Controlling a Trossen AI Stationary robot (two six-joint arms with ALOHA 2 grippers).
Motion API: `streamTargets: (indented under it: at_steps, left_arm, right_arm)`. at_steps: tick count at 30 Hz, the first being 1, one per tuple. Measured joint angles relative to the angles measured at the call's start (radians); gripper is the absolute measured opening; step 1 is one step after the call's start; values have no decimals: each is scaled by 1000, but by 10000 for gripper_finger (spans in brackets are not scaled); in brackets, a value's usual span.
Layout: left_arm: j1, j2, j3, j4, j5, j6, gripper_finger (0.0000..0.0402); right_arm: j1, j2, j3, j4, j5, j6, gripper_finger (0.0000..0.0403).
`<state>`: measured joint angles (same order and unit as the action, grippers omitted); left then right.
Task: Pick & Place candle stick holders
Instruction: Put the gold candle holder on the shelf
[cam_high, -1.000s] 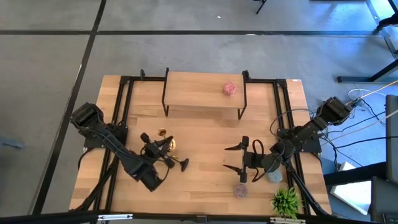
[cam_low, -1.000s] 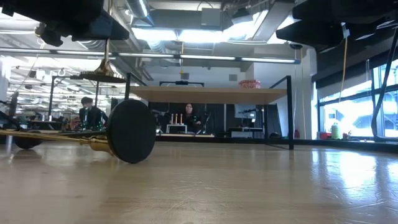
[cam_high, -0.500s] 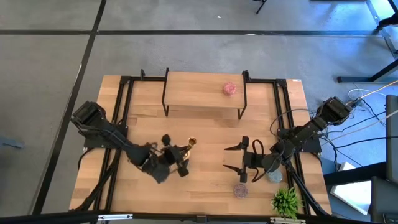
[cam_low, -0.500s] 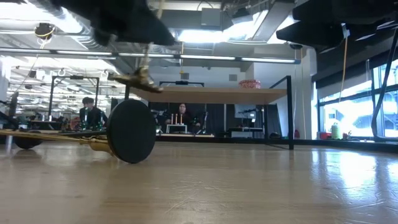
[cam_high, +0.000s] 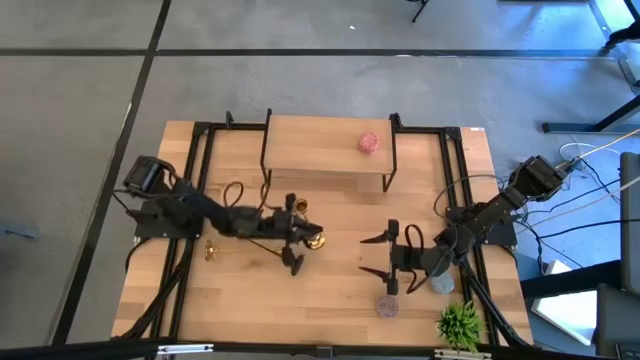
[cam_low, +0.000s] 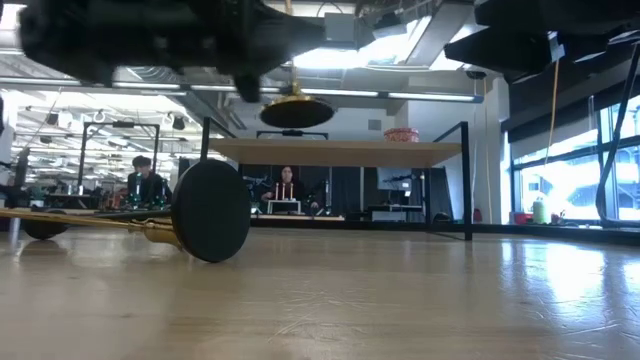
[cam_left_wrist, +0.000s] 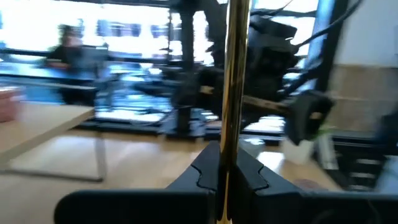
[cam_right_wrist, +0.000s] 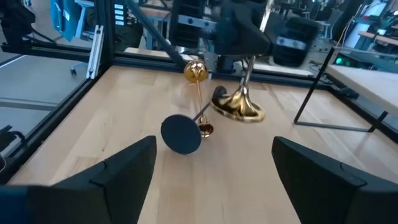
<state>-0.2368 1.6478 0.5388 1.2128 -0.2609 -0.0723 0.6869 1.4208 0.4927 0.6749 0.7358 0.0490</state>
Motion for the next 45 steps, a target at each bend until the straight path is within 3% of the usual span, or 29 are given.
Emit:
streamTargets:
  at_steps: [2, 4, 11, 15, 18, 23, 27, 33, 36, 45]
  left_arm:
    - [55, 0, 11, 1, 118, -18, 5]
    - [90, 0, 19, 1, 168, -15, 5]
    - [125, 0, 29, -27, 205, 13, 5]
    - [130, 0, 29, -26, 230, 8, 5]
    - [137, 0, 29, -28, 247, 8, 5]
    - [141, 0, 29, -28, 267, -9, 5]
    - [141, 0, 29, -28, 283, -11, 5]
    - [141, 0, 29, -36, 284, -11, 5]
    - [141, 0, 29, -36, 285, -11, 5]
    - [141, 0, 29, -58, 284, -18, 5]
  right_arm:
    - [-9, 0, 0, 24, 1, -16, 322]
    - [-19, 0, 0, 68, 2, -37, 322]
    - [-73, 0, 12, 221, 92, -245, 323]
    - [-120, -1, 81, 199, 98, -327, 323]
    - [-165, -1, 149, 91, 24, -264, 323]
    - [-278, -1, 261, -74, -215, -150, 323]
    - [-357, -1, 288, -83, -387, -89, 323]
    - [-436, 2, 288, -80, -530, -4, 322]
    - [-457, 18, 288, -62, -576, 25, 322]
    - [-478, 81, 288, 51, -583, 72, 317]
